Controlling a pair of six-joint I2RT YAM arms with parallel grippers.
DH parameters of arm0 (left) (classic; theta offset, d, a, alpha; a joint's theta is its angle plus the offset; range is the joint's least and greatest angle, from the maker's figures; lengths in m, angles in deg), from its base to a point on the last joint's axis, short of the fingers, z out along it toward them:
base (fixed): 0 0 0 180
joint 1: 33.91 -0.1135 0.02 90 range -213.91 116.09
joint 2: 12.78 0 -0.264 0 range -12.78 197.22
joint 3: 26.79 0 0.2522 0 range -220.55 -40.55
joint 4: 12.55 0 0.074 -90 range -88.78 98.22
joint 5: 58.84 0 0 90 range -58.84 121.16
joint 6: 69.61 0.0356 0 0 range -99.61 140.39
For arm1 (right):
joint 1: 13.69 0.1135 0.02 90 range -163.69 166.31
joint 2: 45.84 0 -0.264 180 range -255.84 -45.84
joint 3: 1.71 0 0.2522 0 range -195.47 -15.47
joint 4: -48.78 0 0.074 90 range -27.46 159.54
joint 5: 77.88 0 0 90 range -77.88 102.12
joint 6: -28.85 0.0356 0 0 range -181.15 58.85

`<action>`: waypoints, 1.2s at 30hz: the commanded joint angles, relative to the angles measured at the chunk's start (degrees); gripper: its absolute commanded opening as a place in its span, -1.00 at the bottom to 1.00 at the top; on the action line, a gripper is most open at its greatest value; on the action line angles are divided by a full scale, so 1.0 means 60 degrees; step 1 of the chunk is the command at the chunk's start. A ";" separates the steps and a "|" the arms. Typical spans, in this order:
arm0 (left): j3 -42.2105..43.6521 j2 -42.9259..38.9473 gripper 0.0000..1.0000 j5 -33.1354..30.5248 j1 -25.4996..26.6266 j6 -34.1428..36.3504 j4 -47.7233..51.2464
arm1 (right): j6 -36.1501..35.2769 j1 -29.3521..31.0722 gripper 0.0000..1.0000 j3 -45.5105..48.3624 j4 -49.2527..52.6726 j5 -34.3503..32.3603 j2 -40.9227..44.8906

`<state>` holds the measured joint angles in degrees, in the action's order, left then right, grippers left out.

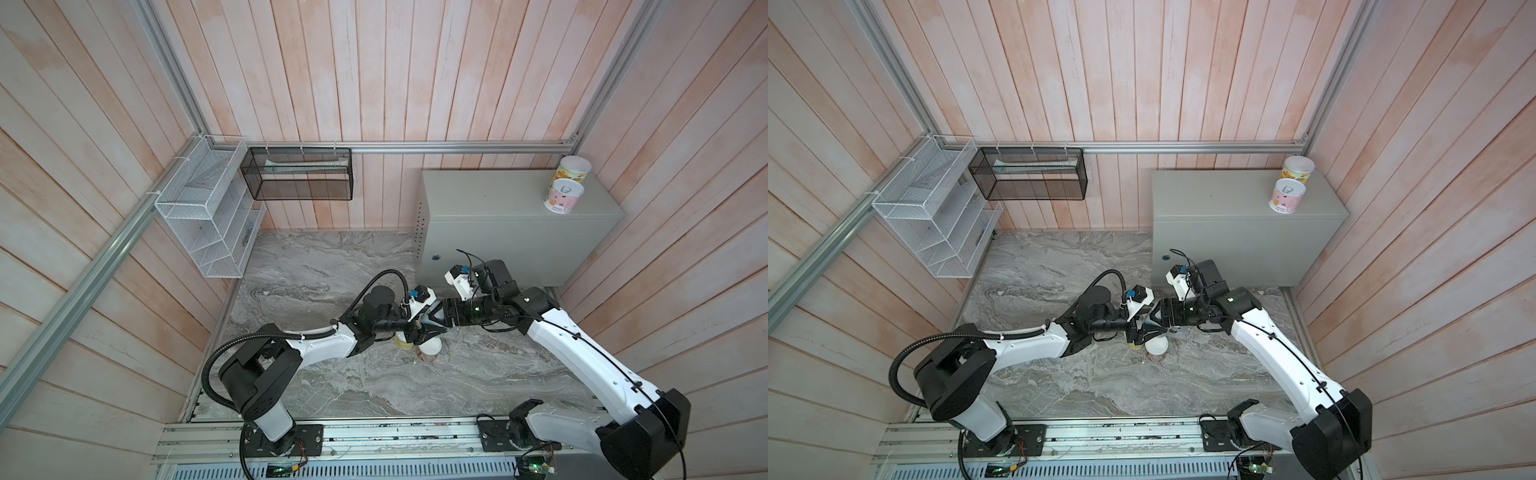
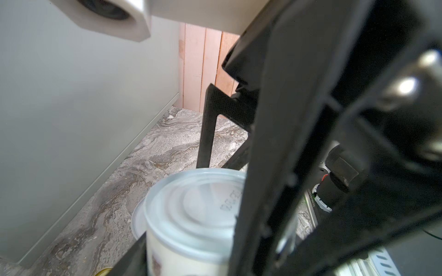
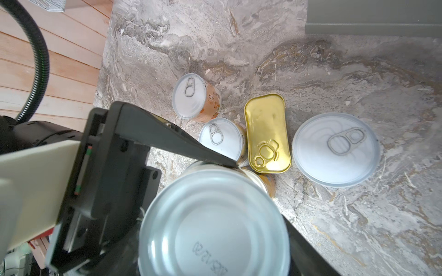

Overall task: Place and organize the canned foods onto the counter
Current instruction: 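Close the left gripper on the light-blue can while the right gripper opens, then lift the light-blue can with the left gripper while the right gripper draws back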

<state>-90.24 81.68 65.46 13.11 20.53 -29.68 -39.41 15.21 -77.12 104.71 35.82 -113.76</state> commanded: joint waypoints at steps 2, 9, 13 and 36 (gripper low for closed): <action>-0.0494 -0.0101 0.01 0.0054 0.0073 -0.0585 -0.0285 | 0.0363 0.0054 0.50 0.0390 -0.0908 0.0273 0.0633; -0.0625 -0.0356 0.00 -0.0010 0.0073 -0.0698 -0.0104 | 0.0841 0.0026 0.55 0.0977 -0.1326 0.0029 0.1379; -0.0709 -0.0348 -0.01 -0.0091 0.0073 -0.0698 -0.0008 | 0.1138 0.0017 0.58 0.1420 -0.1737 -0.0056 0.1872; -0.2069 -0.1143 -0.02 -0.0925 0.0235 -0.1309 0.1640 | 0.2460 0.0059 0.67 0.4823 -0.5965 -0.2683 0.6013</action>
<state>-98.17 78.38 62.31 14.27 13.23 -19.62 -23.85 15.21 -49.31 75.86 25.79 -78.37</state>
